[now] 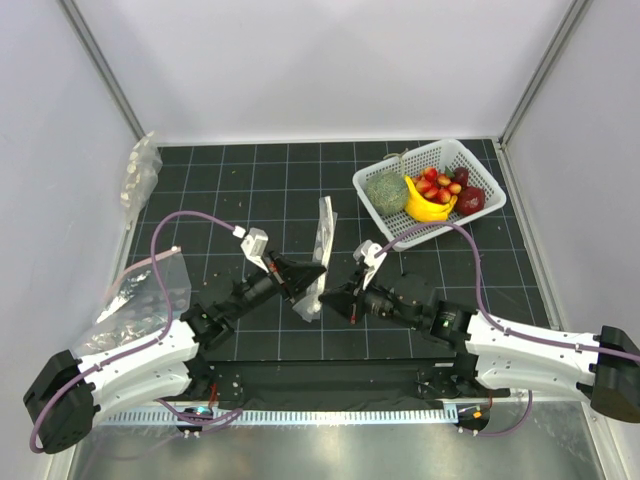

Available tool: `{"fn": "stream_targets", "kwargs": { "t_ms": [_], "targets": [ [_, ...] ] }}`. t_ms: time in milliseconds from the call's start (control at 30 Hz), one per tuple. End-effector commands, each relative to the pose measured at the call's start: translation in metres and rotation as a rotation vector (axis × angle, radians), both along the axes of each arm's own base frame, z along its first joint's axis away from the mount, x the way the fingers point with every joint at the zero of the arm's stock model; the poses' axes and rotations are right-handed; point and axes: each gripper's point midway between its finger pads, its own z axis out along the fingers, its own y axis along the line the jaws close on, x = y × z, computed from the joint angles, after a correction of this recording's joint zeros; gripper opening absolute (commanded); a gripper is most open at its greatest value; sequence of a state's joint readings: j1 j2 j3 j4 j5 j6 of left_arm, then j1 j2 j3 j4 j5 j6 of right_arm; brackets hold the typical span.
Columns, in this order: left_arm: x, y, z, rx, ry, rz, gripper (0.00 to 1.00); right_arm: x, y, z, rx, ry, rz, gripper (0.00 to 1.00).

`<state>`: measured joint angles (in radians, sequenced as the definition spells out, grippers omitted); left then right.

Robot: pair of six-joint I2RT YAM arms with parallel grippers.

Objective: Place the food in the zip-top bag and seal the zipper
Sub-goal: Pick up the zipper food storage bag at the center of the board.

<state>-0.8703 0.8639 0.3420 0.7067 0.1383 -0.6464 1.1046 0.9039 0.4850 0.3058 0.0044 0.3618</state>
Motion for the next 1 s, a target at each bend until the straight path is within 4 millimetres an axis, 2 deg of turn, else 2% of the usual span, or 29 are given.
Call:
{"fn": "stream_targets", "kwargs": {
  "t_ms": [0, 167, 233, 467, 700, 967],
  "targets": [
    [-0.002, 0.000, 0.011, -0.022, -0.033, -0.003, 0.00, 0.011, 0.002, 0.026, 0.079, -0.041, -0.048, 0.25],
    [-0.004, -0.001, 0.012, -0.026, -0.028, -0.015, 0.00, 0.008, 0.004, 0.025, 0.084, -0.050, -0.023, 0.45],
    [-0.005, -0.002, 0.011, -0.027, -0.026, -0.021, 0.00, 0.008, 0.003, 0.028, 0.094, -0.057, -0.026, 0.48],
    [-0.004, -0.006, 0.008, -0.027, -0.011, -0.034, 0.00, 0.001, 0.005, 0.030, 0.107, -0.063, 0.018, 0.49],
    [-0.005, -0.015, 0.007, -0.052, 0.013, -0.075, 0.00, 0.004, 0.008, 0.026, 0.094, -0.057, 0.009, 0.49],
    [-0.012, -0.008, 0.019, -0.100, -0.005, -0.078, 0.00, 0.020, 0.006, 0.016, 0.062, -0.036, -0.083, 0.45]
  ]
}}
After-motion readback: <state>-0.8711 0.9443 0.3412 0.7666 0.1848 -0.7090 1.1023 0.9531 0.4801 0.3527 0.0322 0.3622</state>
